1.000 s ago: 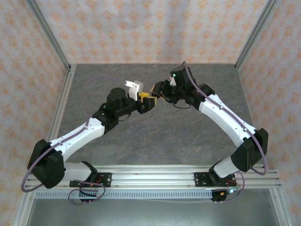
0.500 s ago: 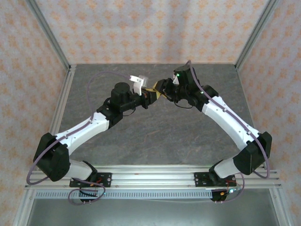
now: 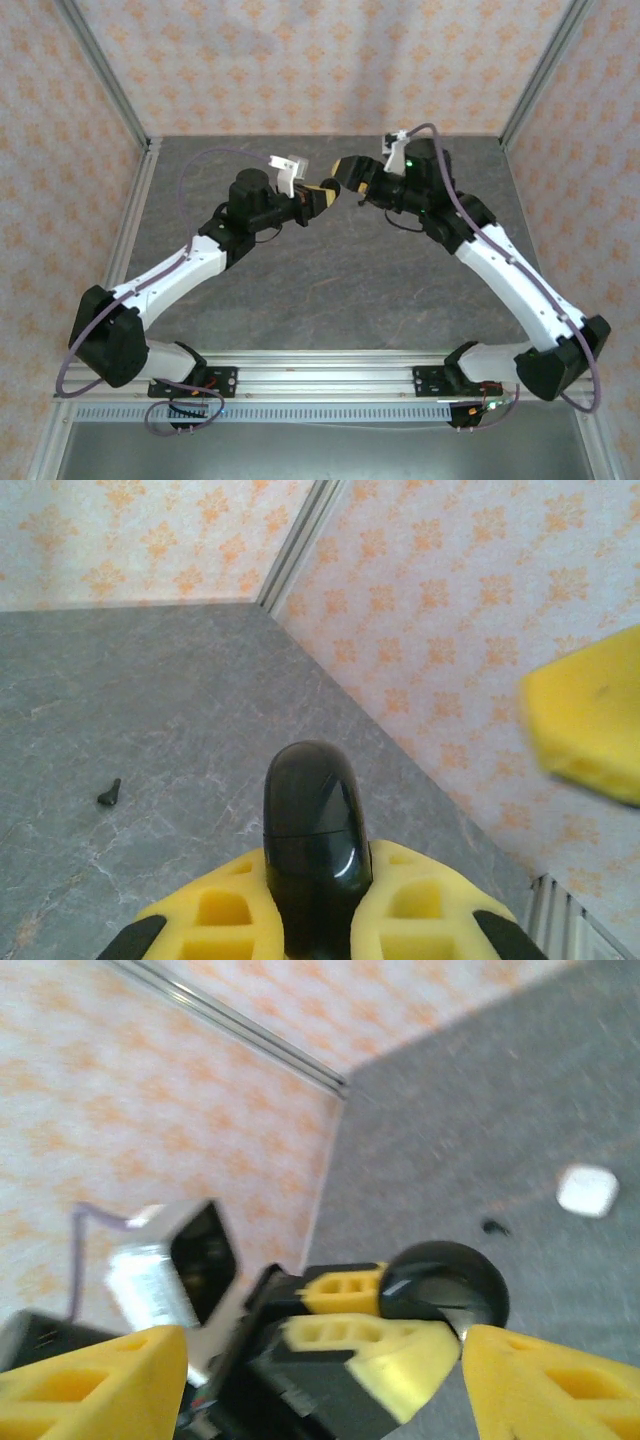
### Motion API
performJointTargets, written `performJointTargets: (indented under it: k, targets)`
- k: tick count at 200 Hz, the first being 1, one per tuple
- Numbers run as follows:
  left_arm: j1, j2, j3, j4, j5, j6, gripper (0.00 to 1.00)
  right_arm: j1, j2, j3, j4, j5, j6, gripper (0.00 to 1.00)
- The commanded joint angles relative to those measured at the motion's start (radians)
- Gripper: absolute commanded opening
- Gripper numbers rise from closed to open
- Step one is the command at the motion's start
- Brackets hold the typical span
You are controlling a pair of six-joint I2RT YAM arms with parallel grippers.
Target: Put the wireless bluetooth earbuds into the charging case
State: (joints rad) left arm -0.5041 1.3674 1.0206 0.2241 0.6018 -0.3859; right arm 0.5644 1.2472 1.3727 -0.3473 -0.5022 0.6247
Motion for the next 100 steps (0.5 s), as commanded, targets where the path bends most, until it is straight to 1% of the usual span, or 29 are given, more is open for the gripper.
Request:
performJointTargets:
  k: [1, 9, 23, 34, 56, 75, 100]
  targets:
    - [0.036, -0.070, 0.027, 0.012, 0.124, -0.057, 0.00, -0.018, -0.058, -0.033, 0.129, -0.075, -0.122, 0.73]
    - [0.050, -0.080, 0.027, 0.021, 0.158, -0.077, 0.00, -0.025, -0.088, -0.048, 0.156, -0.113, -0.136, 0.72]
    - [0.067, -0.098, 0.027, 0.048, 0.210, -0.111, 0.00, -0.038, -0.091, -0.070, 0.207, -0.194, -0.136, 0.69]
    - [0.073, -0.113, 0.029, 0.064, 0.236, -0.129, 0.00, -0.043, -0.088, -0.082, 0.237, -0.233, -0.129, 0.66]
    - [0.075, -0.140, 0.046, 0.072, 0.277, -0.141, 0.00, -0.047, -0.069, -0.122, 0.351, -0.328, -0.069, 0.60]
    - [0.075, -0.152, 0.067, 0.073, 0.313, -0.143, 0.00, -0.047, -0.035, -0.146, 0.443, -0.374, -0.010, 0.56]
    - [0.075, -0.168, 0.079, 0.068, 0.339, -0.143, 0.00, -0.047, -0.013, -0.151, 0.488, -0.409, 0.012, 0.51]
